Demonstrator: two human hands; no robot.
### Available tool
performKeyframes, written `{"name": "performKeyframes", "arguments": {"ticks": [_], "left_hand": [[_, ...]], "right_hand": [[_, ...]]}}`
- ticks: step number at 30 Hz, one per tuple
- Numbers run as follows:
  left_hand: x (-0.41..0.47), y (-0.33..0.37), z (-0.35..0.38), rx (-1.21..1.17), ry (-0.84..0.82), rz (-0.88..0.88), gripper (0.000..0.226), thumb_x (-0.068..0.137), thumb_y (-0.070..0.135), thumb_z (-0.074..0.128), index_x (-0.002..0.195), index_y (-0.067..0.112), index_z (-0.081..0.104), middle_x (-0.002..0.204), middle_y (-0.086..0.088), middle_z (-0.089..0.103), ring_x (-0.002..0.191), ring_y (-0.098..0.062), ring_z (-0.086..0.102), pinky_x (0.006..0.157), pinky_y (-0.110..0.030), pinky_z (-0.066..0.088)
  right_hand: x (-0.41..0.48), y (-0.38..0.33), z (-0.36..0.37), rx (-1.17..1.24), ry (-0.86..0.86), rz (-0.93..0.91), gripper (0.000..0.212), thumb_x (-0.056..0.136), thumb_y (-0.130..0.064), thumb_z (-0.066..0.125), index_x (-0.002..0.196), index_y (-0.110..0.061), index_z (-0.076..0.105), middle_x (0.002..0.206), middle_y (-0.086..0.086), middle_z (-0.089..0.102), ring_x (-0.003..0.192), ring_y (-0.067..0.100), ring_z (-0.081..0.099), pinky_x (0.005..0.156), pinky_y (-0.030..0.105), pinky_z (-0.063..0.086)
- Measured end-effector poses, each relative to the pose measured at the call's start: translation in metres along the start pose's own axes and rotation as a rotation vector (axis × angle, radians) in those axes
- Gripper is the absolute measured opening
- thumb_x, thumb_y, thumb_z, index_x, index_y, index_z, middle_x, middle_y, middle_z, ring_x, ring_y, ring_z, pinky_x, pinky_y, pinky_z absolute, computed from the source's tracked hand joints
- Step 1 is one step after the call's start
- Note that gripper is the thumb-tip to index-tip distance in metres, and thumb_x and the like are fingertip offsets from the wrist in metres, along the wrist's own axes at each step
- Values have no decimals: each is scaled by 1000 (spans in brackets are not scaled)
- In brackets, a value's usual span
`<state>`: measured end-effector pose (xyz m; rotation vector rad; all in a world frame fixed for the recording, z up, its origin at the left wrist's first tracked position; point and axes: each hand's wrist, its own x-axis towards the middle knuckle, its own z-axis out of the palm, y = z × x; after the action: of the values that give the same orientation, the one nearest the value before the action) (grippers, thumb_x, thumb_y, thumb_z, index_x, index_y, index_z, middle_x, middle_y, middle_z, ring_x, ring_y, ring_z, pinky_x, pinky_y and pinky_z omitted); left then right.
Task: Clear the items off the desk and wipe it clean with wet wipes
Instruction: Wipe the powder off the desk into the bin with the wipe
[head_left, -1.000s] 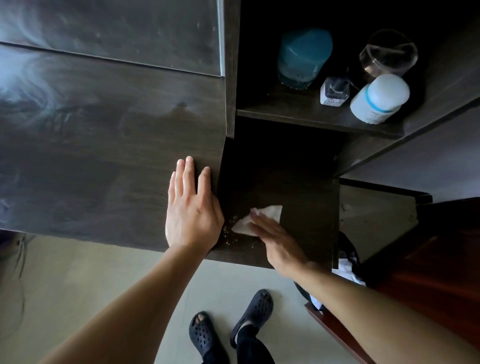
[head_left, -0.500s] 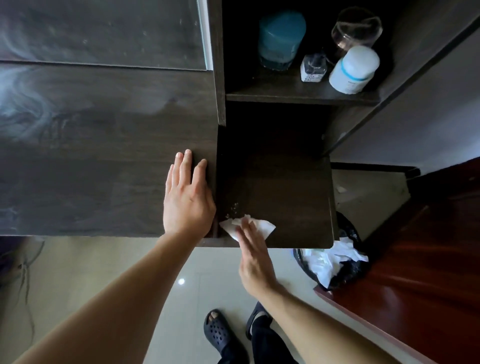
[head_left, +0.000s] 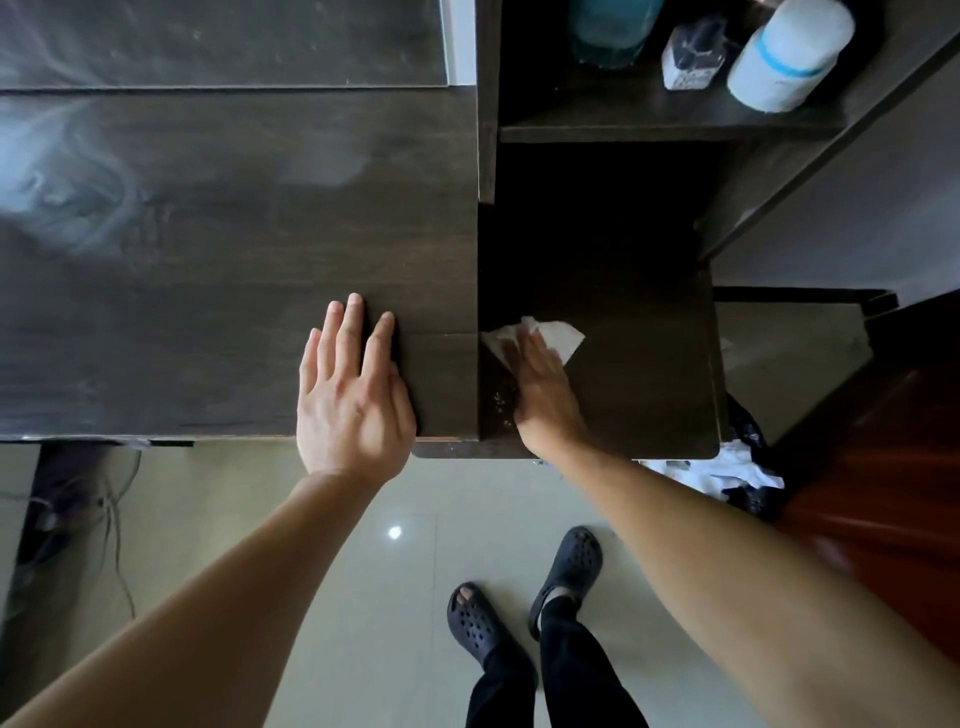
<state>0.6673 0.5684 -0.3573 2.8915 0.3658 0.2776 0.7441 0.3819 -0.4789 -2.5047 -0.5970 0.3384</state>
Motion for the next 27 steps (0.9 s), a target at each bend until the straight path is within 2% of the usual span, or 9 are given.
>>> {"name": "performKeyframes", "arguments": {"ticks": [4,7,12,15,17,19,21,25,27], "left_hand": [[1,-1,-2,16,-19,-2,51,87,20,32,134,7,48,148,-19,36,140,-35,26,115,-47,21],[1,0,-4,24,-37,1,51,87,21,32,134,6,48,147,-20,36,140,-36,26,115,-48,21],[1,0,-6,33,-45,8,53,87,22,31,134,5,49,147,-21,36,140,-37,27,115,-49,21],[1,1,-6,36,-44,6,53,87,23,31,134,5,48,147,-21,35,140,-37,27,115,-49,21],[1,1,-5,40,-46,10,53,87,22,32,134,5,48,147,-21,36,139,-37,27,115,-49,21],[2,0,-4,48,-42,10,53,86,22,34,134,5,48,147,-21,36,139,-37,27,115,-49,21],[2,0,-4,48,-40,14,53,87,22,33,134,5,48,147,-22,35,139,-38,27,115,-49,20],[1,1,-4,47,-38,14,53,87,22,32,134,5,48,148,-21,35,139,-38,27,115,-48,20],[1,1,-4,49,-40,10,53,87,22,32,135,5,47,148,-21,34,139,-38,27,115,-49,20]], "right_hand": [[-69,-7,16,1,-79,-201,68,79,13,36,144,-10,36,154,9,28,144,22,19,118,35,16],[-104,4,4,32,-137,-203,57,82,6,33,132,-10,53,142,3,47,135,15,38,110,25,31],[-60,-3,-45,486,-59,317,37,83,13,49,102,-9,73,100,0,69,90,14,64,73,9,44],[-11,17,-75,891,137,679,41,82,18,49,113,-4,64,102,7,65,96,19,60,79,21,48],[-3,45,-82,577,268,720,39,83,13,51,112,-10,66,105,7,65,101,24,60,79,28,48],[-13,62,-82,40,346,539,37,79,12,55,104,-11,70,101,9,66,95,33,58,75,35,49],[-29,64,-71,-229,331,299,42,68,14,62,99,-12,71,94,11,64,85,37,54,66,42,48],[-71,32,-40,-175,63,67,42,79,2,61,106,-29,56,96,6,55,88,25,50,68,34,45],[-93,19,-27,-181,18,-84,38,81,-3,64,112,-24,57,96,4,55,84,22,50,67,34,46]]}}
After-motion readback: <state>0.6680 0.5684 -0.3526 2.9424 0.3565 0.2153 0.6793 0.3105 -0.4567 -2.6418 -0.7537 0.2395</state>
